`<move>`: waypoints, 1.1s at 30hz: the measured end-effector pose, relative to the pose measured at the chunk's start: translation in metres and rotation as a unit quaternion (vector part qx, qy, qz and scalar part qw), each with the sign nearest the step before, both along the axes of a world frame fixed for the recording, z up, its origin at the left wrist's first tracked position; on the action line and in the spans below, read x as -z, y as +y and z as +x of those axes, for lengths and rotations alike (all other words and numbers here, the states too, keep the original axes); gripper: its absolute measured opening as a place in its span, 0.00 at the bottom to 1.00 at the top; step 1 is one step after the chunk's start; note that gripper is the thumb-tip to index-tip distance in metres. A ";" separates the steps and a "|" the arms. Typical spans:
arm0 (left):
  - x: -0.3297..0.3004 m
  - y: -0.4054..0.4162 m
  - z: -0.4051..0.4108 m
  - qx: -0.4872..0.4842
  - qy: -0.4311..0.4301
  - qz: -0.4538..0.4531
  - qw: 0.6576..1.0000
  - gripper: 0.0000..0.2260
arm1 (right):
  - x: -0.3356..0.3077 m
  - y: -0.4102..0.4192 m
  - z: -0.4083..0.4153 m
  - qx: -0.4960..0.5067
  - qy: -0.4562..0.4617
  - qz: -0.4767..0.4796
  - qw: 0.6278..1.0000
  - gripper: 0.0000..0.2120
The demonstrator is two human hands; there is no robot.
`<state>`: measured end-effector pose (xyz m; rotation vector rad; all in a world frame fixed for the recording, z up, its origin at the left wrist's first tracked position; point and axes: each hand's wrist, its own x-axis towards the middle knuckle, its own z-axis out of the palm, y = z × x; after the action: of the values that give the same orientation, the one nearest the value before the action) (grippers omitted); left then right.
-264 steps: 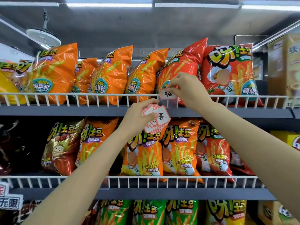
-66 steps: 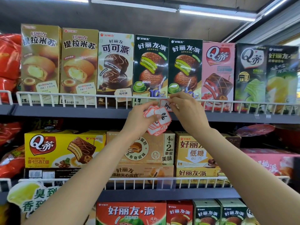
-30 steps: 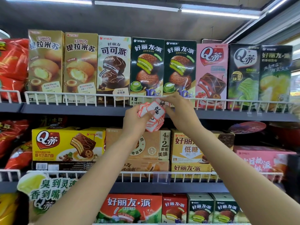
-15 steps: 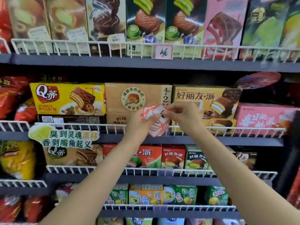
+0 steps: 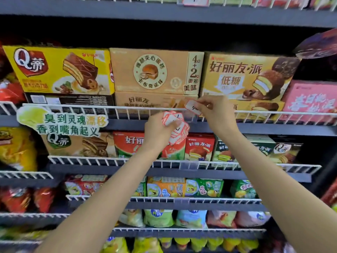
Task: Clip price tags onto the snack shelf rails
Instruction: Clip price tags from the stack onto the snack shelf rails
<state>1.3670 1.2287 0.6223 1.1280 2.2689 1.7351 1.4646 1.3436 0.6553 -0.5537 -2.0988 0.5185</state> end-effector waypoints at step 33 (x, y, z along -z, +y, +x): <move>0.015 -0.008 -0.004 0.004 0.128 -0.086 0.988 0.19 | 0.022 0.000 -0.003 0.093 -0.072 0.310 0.943 0.23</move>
<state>1.3626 1.2203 0.6075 1.3898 2.4948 1.4284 1.4616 1.3438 0.6330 -0.4159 -2.1653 -0.3030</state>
